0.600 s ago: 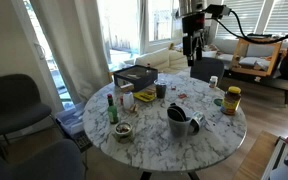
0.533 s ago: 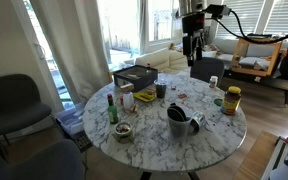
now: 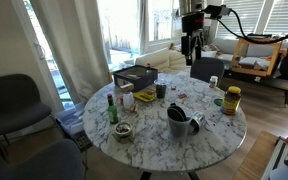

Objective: Move the transparent cup to the right

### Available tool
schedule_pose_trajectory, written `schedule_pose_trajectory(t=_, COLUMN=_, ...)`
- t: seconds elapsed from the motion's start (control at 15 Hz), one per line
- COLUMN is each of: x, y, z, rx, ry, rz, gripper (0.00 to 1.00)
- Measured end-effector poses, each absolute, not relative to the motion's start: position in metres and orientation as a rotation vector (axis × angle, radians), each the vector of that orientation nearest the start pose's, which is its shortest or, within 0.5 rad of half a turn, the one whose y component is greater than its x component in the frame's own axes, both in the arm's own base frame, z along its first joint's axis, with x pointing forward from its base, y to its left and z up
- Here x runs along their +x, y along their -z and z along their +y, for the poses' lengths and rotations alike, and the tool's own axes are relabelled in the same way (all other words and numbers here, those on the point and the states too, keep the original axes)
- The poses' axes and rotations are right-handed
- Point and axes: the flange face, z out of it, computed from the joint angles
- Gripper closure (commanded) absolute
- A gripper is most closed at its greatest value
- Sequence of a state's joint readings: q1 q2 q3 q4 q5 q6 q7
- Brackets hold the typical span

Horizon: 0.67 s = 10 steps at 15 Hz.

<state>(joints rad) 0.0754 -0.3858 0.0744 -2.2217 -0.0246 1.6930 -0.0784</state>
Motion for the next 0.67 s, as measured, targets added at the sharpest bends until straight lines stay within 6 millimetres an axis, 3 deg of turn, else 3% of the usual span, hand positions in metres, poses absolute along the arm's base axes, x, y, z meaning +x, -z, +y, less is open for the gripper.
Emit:
schedule_pose_trajectory(t=0.2, x=0.432, y=-0.522, z=0.040, rx=-3.251, ry=-0.062, rz=-0.180, gripper=0.00)
schedule_pose_trajectory(t=0.4, x=0.446, y=-0.519, z=-0.005, rx=-3.313, ry=0.055, rz=0.055, gripper=0.00)
schedule_pose_trajectory(t=0.67, x=0.447, y=-0.493, z=-0.063, rx=-3.419, ry=0.010, rz=0.348, gripper=0.00)
